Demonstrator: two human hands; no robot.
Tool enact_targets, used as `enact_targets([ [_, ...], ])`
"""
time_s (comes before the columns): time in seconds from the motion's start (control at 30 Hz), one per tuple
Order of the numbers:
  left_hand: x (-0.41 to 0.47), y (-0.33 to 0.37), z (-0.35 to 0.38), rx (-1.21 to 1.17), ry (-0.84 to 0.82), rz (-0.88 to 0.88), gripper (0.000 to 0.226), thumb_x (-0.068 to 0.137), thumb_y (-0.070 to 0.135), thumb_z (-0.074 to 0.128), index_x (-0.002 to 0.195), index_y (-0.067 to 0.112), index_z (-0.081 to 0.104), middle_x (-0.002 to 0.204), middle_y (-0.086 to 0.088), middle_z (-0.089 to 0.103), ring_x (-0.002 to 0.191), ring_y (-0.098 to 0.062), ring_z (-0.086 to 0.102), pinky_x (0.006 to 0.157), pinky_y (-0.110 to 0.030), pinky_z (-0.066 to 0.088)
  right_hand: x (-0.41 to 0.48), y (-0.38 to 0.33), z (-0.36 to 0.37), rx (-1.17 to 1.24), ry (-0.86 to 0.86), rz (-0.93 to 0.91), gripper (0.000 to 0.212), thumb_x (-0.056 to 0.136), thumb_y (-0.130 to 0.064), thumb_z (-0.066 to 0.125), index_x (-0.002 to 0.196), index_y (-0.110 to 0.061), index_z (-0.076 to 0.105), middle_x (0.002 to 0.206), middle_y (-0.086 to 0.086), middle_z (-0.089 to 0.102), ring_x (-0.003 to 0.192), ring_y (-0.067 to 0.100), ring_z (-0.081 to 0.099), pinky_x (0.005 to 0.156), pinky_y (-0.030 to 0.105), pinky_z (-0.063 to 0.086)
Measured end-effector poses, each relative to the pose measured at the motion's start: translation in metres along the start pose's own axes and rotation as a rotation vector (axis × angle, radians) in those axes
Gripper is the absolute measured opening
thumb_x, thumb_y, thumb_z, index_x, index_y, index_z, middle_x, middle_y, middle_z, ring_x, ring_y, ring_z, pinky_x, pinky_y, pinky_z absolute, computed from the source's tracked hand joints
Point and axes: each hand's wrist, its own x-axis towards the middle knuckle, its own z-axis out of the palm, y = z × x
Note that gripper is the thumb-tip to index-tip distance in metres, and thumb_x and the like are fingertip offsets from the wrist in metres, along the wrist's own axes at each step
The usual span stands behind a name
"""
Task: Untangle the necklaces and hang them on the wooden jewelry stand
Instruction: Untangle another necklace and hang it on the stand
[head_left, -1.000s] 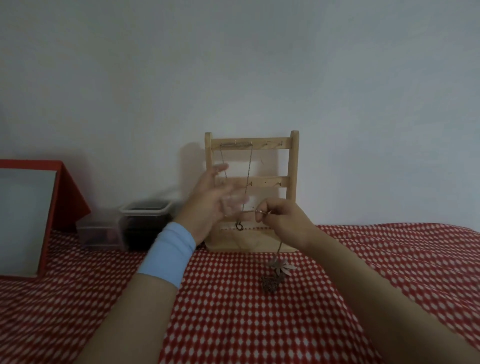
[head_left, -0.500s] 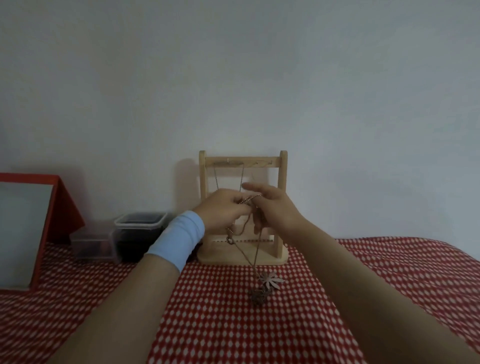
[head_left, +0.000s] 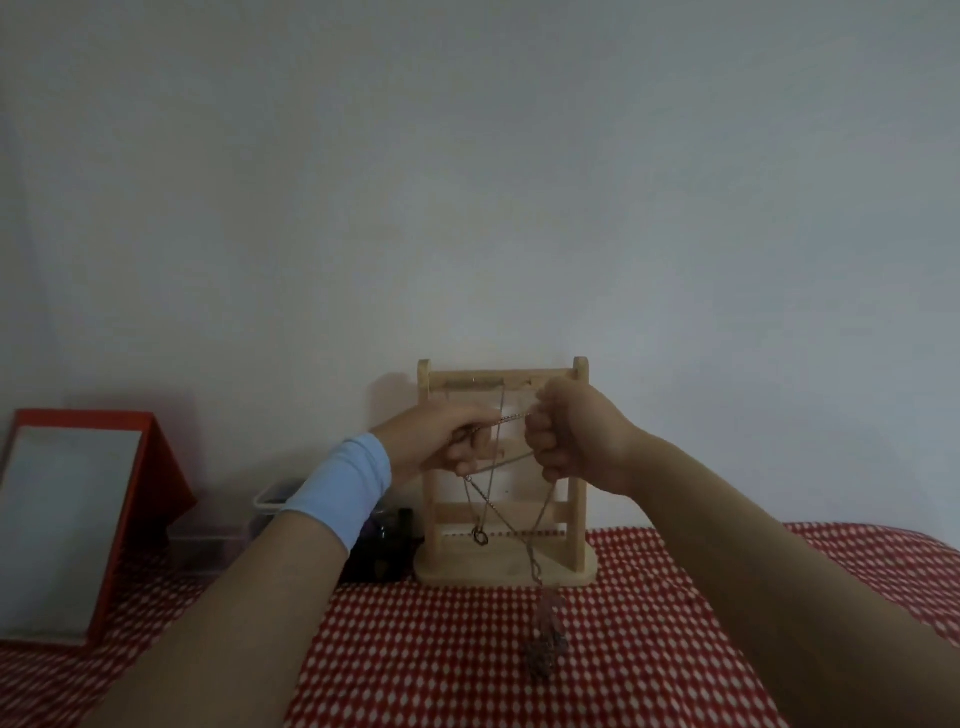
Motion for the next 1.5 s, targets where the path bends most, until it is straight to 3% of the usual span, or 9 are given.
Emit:
enact_targets([
  [0.43, 0.006, -0.020, -0.015, -0.521, 0.056, -0.061, 0.033, 0.093, 0.038, 0.055, 0.078, 0.010, 0.063, 0.052, 0.001, 0.047, 0.067, -0.020, 0.066, 0.087, -0.036, 0.044, 0.015, -0.004, -0.007, 0.627, 0.234, 0.006, 0.032, 0.091, -0.024, 0.042, 0.061, -0.014, 0.044, 0.060, 0.005, 0.049, 0.046, 0.017, 0.032, 0.060, 0.033, 0.036],
  [0.57, 0.009, -0.019, -0.017, -0.600, 0.058, -0.065, 0.027, 0.092, 0.021, 0.059, 0.067, 0.009, 0.061, 0.044, 0.003, 0.041, 0.058, -0.017, 0.061, 0.078, -0.033, 0.053, 0.020, -0.002, 0.000, 0.716, 0.236, -0.040, 0.027, 0.093, -0.020, 0.043, 0.067, -0.013, 0.047, 0.064, 0.004, 0.049, 0.048, 0.017, 0.033, 0.059, 0.032, 0.040],
  [0.63, 0.014, -0.017, -0.017, -0.538, 0.108, -0.040, 0.029, 0.093, 0.013, 0.059, 0.064, 0.013, 0.058, 0.049, 0.003, 0.048, 0.058, -0.013, 0.061, 0.069, -0.032, 0.058, 0.023, -0.003, 0.001, 0.674, 0.244, -0.086, 0.027, 0.097, -0.016, 0.045, 0.071, -0.012, 0.048, 0.067, 0.004, 0.048, 0.049, 0.016, 0.036, 0.059, 0.034, 0.045],
  [0.77, 0.027, -0.006, -0.017, -0.362, 0.381, 0.032, 0.017, 0.097, 0.014, 0.058, 0.084, 0.007, 0.066, 0.074, -0.007, 0.067, 0.067, -0.019, 0.068, 0.080, -0.039, 0.058, 0.033, -0.007, 0.005, 0.339, 0.473, -0.175, 0.020, 0.101, -0.011, 0.057, 0.084, -0.003, 0.061, 0.072, 0.011, 0.059, 0.050, 0.019, 0.058, 0.068, 0.039, 0.064],
  [0.9, 0.040, 0.003, -0.015, -0.224, 0.594, 0.005, 0.027, 0.092, 0.012, 0.064, 0.067, 0.003, 0.070, 0.070, -0.011, 0.073, 0.070, -0.029, 0.073, 0.079, -0.042, 0.062, 0.041, -0.007, 0.008, 0.110, 0.766, -0.221, 0.015, 0.090, -0.014, 0.074, 0.086, 0.000, 0.074, 0.069, 0.013, 0.074, 0.047, 0.019, 0.069, 0.059, 0.031, 0.064],
  [1.0, 0.046, 0.006, -0.015, -0.055, 0.662, -0.014, 0.025, 0.086, 0.018, 0.071, 0.064, 0.005, 0.073, 0.069, -0.010, 0.076, 0.064, -0.030, 0.075, 0.073, -0.047, 0.062, 0.046, -0.003, 0.009, -0.112, 0.897, -0.253, 0.018, 0.087, -0.019, 0.072, 0.072, -0.009, 0.076, 0.052, 0.002, 0.072, 0.056, 0.016, 0.075, 0.075, 0.035, 0.065],
  [1.13, 0.046, -0.001, -0.010, 0.174, 0.743, 0.001, 0.024, 0.084, 0.025, 0.069, 0.090, 0.002, 0.077, 0.067, 0.015, 0.073, 0.056, -0.026, 0.073, 0.067, -0.039, 0.063, 0.048, 0.009, 0.008, -0.192, 0.914, -0.238, 0.030, 0.087, -0.013, 0.068, 0.057, -0.014, 0.070, 0.053, 0.003, 0.072, 0.054, 0.021, 0.075, 0.072, 0.044, 0.065],
  [1.2, 0.045, -0.010, -0.007, 0.264, 0.732, 0.002, 0.024, 0.083, 0.029, 0.068, 0.084, 0.008, 0.079, 0.093, 0.004, 0.078, 0.064, -0.024, 0.074, 0.072, -0.035, 0.062, 0.048, 0.018, 0.007, -0.218, 0.897, -0.220, 0.031, 0.087, -0.016, 0.071, 0.056, -0.014, 0.071, 0.054, 0.003, 0.073, 0.055, 0.021, 0.075, 0.073, 0.045, 0.064],
  [1.5, 0.045, -0.049, 0.023, 0.336, 0.519, 0.020, 0.020, 0.089, 0.022, 0.064, 0.084, 0.003, 0.068, 0.076, -0.006, 0.074, 0.053, -0.018, 0.073, 0.068, -0.042, 0.063, 0.042, 0.051, 0.022, -0.348, 0.667, -0.141, 0.009, 0.082, -0.012, 0.073, 0.074, -0.011, 0.077, 0.062, 0.003, 0.076, 0.064, 0.020, 0.075, 0.068, 0.036, 0.065],
])
